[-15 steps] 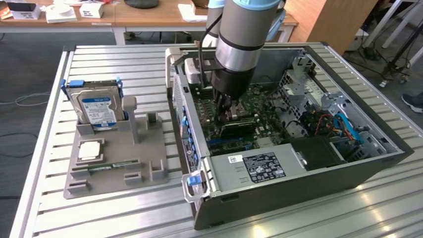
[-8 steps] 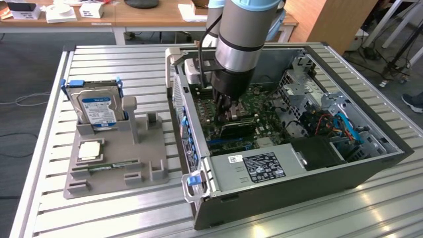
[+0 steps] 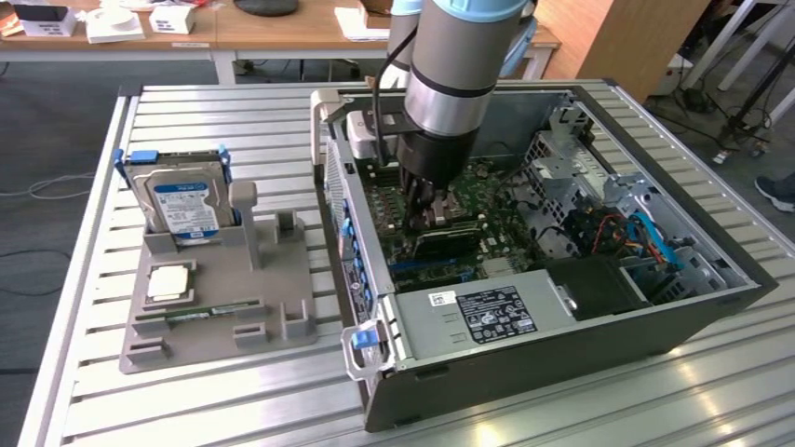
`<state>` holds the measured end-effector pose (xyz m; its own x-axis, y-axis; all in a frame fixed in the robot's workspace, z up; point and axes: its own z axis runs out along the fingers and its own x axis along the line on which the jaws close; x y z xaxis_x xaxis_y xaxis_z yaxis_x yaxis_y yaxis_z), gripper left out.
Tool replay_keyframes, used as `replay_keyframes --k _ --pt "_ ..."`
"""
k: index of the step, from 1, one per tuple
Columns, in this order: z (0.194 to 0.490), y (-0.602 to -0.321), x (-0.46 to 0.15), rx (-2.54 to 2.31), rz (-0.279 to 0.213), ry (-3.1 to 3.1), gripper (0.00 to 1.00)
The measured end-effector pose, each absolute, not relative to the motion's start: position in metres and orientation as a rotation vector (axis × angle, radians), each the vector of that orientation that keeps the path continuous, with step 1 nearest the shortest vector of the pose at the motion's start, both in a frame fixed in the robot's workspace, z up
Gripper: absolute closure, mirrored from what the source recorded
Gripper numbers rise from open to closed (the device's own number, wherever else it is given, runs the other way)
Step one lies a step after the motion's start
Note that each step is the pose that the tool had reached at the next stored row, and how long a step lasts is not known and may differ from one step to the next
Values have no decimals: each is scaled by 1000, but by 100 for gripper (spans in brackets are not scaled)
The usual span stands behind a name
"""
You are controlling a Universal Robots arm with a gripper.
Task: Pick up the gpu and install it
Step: 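Press down on the gpu until it lock into place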
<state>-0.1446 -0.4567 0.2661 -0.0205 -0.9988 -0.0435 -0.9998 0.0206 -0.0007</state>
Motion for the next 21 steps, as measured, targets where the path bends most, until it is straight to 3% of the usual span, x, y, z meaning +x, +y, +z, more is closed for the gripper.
replay_keyframes --k 21 --pt "265 -457 -145 -2176 46 2221 89"
